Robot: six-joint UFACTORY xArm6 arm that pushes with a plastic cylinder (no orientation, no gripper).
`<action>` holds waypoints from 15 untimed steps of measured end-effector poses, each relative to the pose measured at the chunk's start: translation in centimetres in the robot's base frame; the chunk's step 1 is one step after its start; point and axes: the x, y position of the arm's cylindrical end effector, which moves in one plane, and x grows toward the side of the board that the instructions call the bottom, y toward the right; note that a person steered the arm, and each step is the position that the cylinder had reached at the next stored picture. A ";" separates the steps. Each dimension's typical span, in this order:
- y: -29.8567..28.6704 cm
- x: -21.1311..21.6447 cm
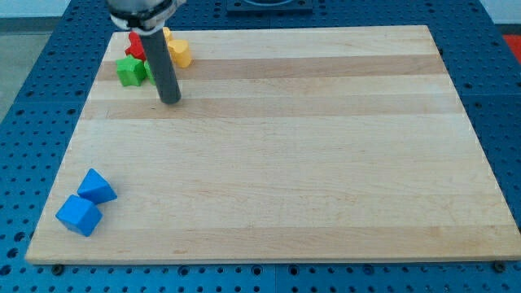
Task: Slide blue cube to the center
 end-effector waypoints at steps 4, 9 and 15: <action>-14.2 8.6; -11.5 19.8; -3.3 20.8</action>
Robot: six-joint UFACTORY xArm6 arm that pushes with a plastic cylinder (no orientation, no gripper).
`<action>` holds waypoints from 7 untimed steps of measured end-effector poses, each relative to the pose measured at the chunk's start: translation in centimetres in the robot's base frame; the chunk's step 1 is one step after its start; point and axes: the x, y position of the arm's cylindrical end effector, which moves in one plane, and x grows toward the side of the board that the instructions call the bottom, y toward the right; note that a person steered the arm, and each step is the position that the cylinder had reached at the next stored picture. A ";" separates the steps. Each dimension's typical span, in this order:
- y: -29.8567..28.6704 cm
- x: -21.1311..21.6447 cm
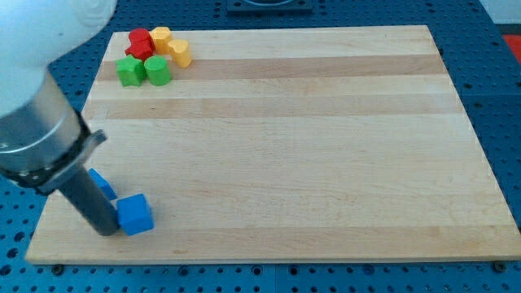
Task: Slide blue cube to the center
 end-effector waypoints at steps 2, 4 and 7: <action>4.1 -1.1; 9.0 -1.4; 17.3 -8.8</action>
